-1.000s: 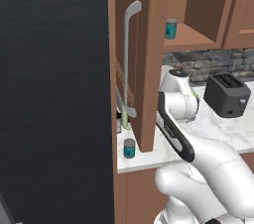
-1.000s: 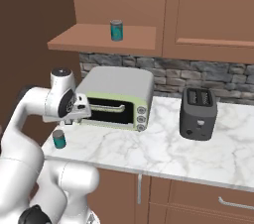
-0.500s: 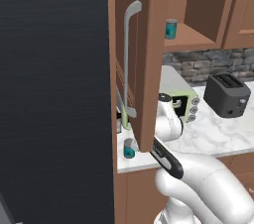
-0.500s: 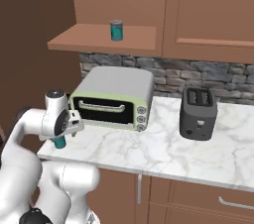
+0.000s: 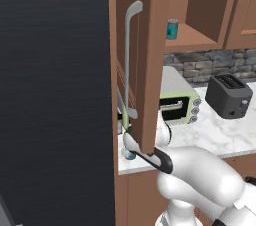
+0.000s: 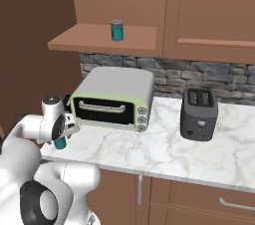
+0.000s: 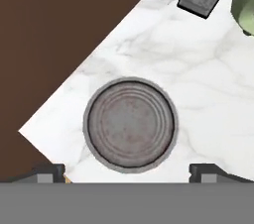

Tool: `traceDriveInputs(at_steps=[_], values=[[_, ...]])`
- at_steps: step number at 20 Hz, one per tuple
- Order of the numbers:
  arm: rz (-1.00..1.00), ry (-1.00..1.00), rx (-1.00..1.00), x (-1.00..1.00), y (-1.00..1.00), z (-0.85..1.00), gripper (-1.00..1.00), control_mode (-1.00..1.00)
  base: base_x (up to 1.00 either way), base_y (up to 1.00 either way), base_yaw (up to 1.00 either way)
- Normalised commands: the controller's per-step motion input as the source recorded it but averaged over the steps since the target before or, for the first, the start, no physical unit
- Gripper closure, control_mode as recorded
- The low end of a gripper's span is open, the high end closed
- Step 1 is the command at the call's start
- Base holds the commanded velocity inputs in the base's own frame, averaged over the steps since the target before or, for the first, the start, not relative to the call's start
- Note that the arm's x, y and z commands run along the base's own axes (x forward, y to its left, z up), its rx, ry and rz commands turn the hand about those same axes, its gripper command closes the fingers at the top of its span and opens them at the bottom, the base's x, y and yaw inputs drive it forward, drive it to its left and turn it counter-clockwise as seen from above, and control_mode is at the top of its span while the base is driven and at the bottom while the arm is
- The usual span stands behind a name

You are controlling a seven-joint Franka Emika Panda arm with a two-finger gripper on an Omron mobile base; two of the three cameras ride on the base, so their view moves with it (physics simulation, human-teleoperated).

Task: Restock the canned food cabinet by taking the new fresh canned food from the counter and placing it in the cabinet. Then, take the old canned food from the cabinet and place it on the counter.

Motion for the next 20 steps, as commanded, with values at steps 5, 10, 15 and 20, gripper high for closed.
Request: traceDriveInputs(at_steps=[5, 10, 15, 20], values=[[0.00, 0.00, 0.00, 0.23, 0.23, -0.16, -1.00, -1.00, 0.00, 0.00, 0.00], [0.00, 0.00, 0.00, 0.17, -0.07, -0.29, -1.00, -1.00, 0.00, 0.00, 0.00], [0.00, 0.00, 0.00, 0.06, -0.06, -0.15, -1.00, -1.00, 0.00, 0.00, 0.00], [0.00, 0.01, 0.00, 0.00, 0.00, -0.05, 1.00, -1.00, 0.00, 0.00, 0.00]])
